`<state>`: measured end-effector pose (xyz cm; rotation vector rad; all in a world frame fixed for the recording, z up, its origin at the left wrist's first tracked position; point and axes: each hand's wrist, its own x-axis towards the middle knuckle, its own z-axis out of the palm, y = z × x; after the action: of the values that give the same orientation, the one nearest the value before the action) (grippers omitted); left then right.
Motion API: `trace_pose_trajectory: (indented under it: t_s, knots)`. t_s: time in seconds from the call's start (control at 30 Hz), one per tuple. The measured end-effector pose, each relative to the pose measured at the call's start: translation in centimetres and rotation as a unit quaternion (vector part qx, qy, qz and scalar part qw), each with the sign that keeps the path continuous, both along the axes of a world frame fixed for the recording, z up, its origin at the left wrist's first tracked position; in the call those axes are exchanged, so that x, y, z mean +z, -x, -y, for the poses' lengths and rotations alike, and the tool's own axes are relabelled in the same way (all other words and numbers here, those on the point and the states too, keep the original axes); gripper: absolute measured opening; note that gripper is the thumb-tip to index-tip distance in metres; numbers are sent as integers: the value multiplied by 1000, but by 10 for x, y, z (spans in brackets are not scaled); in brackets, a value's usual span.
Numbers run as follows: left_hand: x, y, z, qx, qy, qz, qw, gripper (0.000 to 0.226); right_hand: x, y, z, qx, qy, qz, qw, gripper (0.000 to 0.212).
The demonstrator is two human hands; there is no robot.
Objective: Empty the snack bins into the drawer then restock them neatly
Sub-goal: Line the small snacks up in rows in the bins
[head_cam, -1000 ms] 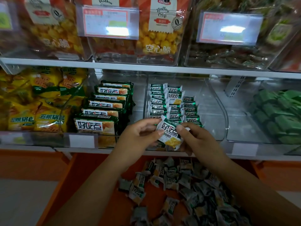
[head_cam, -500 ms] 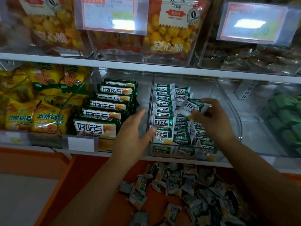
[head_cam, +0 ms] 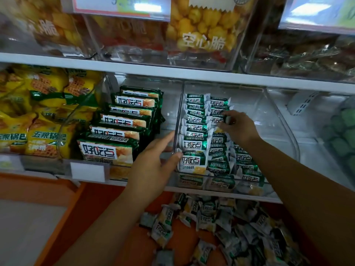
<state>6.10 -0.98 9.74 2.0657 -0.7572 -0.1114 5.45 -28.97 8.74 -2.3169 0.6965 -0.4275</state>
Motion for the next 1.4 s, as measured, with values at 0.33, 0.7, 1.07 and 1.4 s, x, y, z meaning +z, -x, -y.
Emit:
trace_pose_trajectory:
  t_s: [0.33, 0.7, 1.07, 1.4]
  knots:
    - [-14, 40, -17, -11, 22, 235, 972, 34, 35, 139, -83, 60, 40, 237, 969, 23]
    - [-188, 92, 19, -300, -383, -213, 847, 54, -188, 241, -31, 182, -97, -389, 898, 57]
    - [-314, 110, 57, -180, -371, -300, 860, 68, -298, 226, -48, 128, -118, -377, 909, 78]
    - [-305, 116, 59, -140, -376, -333, 853, 25, -304, 231, -61, 121, -128, -333, 926, 83]
